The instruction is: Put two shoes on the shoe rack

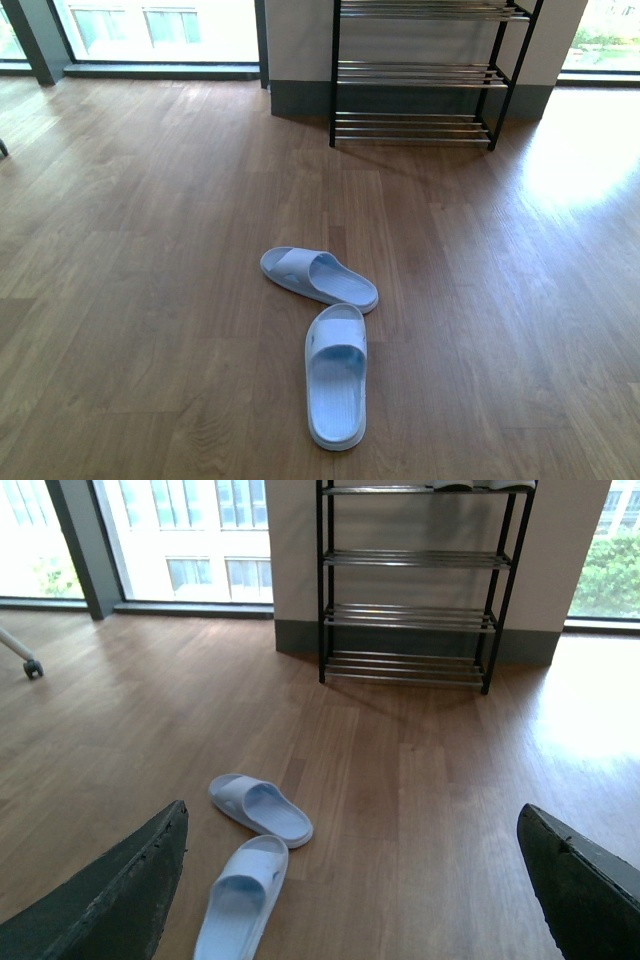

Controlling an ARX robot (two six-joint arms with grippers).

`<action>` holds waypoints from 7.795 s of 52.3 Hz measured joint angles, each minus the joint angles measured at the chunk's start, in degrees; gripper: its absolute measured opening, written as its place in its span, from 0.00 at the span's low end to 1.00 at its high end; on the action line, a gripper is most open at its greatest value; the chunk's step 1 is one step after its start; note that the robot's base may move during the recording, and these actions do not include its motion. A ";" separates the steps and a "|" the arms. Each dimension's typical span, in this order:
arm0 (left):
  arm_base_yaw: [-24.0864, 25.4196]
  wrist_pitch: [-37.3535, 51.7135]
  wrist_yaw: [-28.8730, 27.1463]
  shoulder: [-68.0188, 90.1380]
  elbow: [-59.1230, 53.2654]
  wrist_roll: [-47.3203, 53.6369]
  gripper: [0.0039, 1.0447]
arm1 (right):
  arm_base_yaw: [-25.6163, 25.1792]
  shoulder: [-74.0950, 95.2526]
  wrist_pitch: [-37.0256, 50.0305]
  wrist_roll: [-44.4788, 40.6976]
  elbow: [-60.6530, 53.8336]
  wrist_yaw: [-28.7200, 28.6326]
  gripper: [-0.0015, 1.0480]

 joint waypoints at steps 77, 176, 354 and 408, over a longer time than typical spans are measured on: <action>0.00 0.00 -0.04 0.00 0.00 0.00 0.91 | 0.02 0.02 0.00 0.02 0.00 0.11 0.91; -9.51 -6.62 7.41 135.45 62.14 -1.86 0.91 | 0.02 0.00 0.00 0.02 0.00 -0.02 0.91; -6.10 0.44 -4.24 121.04 61.81 -6.51 0.02 | 0.02 0.00 0.00 0.02 0.00 -0.02 0.91; -15.39 -2.82 -43.69 27.32 11.30 -1.75 0.02 | 0.02 0.00 0.00 0.02 0.00 -0.02 0.91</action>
